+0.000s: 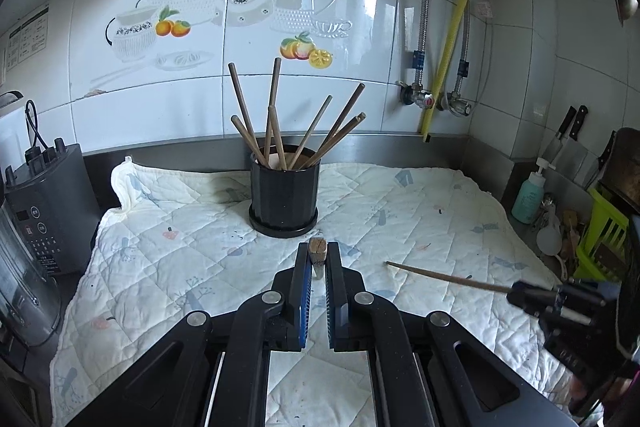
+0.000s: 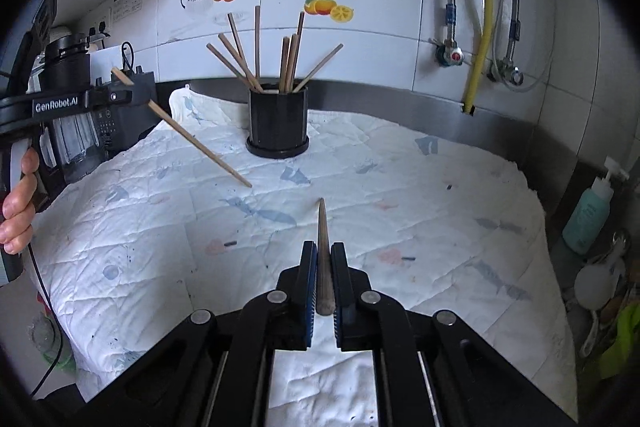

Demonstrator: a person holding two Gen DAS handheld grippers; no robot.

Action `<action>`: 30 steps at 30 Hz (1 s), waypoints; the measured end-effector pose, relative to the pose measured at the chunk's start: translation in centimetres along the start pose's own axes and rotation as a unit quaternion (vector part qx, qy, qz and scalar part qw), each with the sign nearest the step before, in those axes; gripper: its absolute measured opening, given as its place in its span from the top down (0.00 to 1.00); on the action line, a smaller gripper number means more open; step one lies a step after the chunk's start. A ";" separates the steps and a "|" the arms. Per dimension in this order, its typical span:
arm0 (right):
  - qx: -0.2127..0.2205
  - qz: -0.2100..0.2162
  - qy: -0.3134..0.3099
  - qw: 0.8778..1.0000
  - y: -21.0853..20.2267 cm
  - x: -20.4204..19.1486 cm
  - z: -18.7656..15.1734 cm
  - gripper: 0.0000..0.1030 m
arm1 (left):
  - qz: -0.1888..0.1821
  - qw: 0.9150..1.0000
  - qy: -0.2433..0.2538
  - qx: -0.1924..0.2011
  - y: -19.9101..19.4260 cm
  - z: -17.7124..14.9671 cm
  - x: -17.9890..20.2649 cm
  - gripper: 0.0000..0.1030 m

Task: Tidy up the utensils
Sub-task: 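Lift both held chopsticks and carry them upright over the black cup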

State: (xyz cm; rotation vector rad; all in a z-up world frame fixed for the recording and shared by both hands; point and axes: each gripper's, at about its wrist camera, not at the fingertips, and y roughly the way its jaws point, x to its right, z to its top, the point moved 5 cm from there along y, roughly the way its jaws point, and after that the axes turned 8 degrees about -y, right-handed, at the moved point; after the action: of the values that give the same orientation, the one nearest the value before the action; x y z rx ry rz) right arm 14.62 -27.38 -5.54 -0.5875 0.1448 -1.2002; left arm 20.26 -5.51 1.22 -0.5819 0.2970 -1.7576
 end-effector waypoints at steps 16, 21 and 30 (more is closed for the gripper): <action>0.011 0.040 -0.007 0.999 0.9 3.5 10.3 0.91 | 0.008 1.000 0.004 0.012 0.1 7.2 -1.5 0.94; 0.016 0.041 -0.021 0.999 1.4 4.0 13.2 0.91 | 0.017 0.999 0.011 0.033 -0.1 11.0 -1.9 0.94; 0.040 0.038 -0.030 0.998 2.4 5.2 19.1 0.91 | 0.015 0.994 0.013 0.109 -1.4 20.2 -2.1 0.94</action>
State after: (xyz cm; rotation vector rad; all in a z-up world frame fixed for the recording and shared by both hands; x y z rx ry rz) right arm 26.33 -24.79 10.38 -0.5431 0.0666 -1.1089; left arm 30.16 -1.04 18.49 -0.3952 0.1292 -1.7422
